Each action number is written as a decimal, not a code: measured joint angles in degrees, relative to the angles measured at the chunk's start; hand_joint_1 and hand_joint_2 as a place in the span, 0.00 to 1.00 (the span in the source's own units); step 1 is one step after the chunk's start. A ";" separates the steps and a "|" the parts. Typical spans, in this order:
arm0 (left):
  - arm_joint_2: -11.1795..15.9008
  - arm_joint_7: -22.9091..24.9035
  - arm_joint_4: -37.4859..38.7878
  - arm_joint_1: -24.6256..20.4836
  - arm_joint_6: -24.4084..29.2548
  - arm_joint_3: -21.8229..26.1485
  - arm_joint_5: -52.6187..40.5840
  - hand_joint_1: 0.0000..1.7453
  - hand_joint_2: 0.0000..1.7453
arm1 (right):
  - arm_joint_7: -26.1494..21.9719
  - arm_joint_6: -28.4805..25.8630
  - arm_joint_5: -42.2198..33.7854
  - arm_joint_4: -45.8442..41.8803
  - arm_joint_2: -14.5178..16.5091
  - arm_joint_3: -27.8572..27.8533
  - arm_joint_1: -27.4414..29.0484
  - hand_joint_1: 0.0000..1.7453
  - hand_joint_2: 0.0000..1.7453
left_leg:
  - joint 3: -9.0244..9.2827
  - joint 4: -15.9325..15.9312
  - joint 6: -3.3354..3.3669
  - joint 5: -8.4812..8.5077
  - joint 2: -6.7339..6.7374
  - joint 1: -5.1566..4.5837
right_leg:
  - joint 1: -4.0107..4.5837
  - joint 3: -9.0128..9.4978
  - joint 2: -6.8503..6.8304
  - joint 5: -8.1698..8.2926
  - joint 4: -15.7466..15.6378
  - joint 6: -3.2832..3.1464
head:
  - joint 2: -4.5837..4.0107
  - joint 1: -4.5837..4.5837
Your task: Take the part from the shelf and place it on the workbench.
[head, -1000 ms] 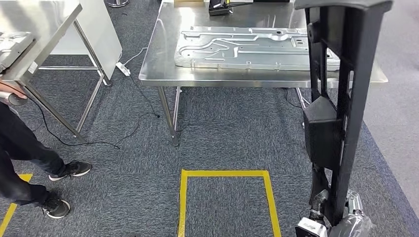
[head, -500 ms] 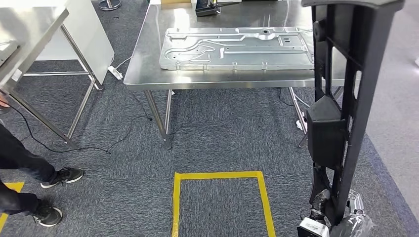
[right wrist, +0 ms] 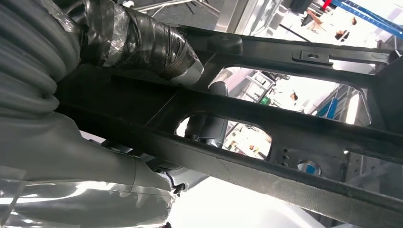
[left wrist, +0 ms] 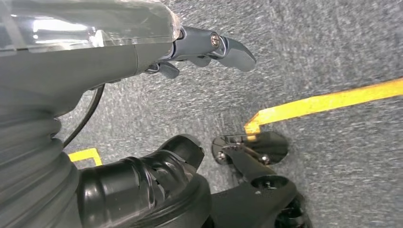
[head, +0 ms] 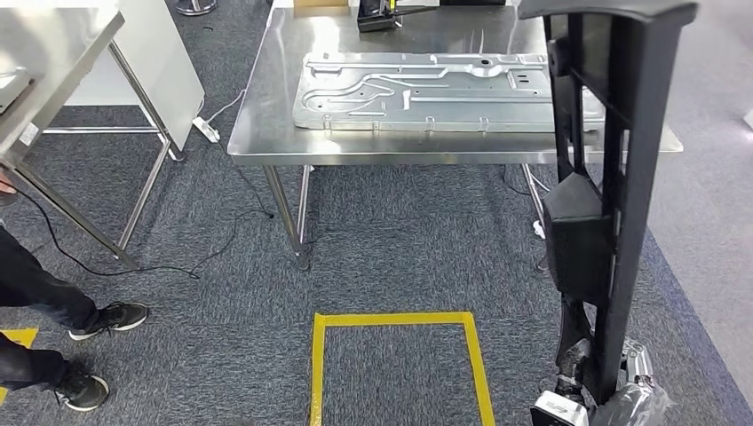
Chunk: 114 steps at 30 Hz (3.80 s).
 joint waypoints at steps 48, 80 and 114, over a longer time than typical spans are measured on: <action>0.31 -0.08 0.00 -0.22 -0.85 -0.05 -1.96 0.00 1.00 | 2.38 0.02 7.08 -1.95 -3.83 5.15 -4.84 1.00 1.00 | -3.12 1.31 -0.45 2.07 -0.26 -0.59 | 0.54 3.85 0.61 -2.19 -2.73 -1.80 | 0.00 -0.25; 0.42 0.00 0.00 -0.37 -1.06 -0.10 -2.79 0.00 1.00 | 5.60 0.02 7.51 -0.63 -6.45 5.14 -8.26 1.00 1.00 | -3.33 1.13 -0.34 2.38 -0.45 -0.45 | 0.26 4.83 0.55 -2.82 -3.04 -0.87 | 0.00 -0.32; 0.61 0.26 0.00 -0.43 -1.08 -0.14 -3.80 0.00 1.00 | 7.27 0.02 8.39 0.54 -8.68 4.42 -11.21 1.00 1.00 | -2.12 0.02 1.26 2.09 -0.49 -0.25 | 0.04 4.64 0.32 -5.50 1.84 -0.16 | 0.00 -0.38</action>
